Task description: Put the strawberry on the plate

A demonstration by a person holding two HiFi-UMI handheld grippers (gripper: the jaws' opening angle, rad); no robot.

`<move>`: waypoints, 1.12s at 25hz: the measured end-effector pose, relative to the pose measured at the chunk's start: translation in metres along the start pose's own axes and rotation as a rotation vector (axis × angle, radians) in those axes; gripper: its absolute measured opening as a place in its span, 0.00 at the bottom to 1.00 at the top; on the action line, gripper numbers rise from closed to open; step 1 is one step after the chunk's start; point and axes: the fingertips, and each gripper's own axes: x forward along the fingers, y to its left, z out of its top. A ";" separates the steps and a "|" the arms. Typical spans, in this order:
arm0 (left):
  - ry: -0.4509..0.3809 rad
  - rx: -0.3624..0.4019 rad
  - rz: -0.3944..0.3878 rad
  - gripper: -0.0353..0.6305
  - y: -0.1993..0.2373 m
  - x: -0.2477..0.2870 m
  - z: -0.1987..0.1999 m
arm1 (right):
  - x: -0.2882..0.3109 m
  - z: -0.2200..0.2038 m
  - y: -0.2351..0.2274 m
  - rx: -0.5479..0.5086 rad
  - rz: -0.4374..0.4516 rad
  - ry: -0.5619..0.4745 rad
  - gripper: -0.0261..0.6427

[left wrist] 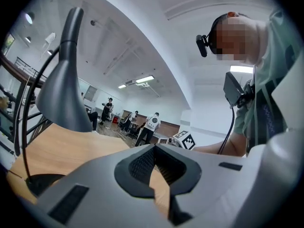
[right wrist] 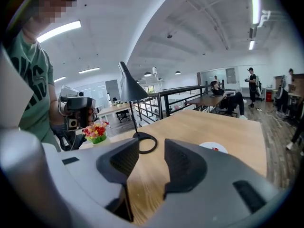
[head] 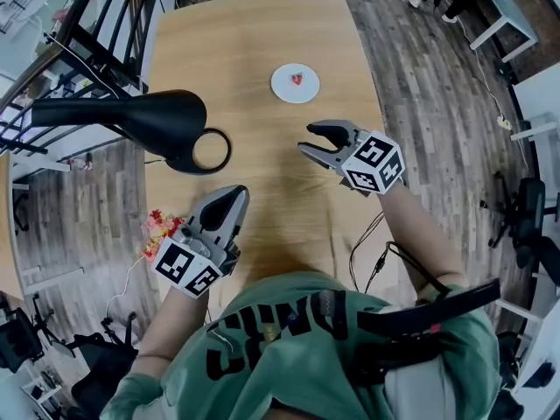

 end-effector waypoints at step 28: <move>0.000 0.046 -0.016 0.06 -0.130 -0.042 0.031 | -0.143 0.015 0.068 0.144 0.039 -0.179 0.05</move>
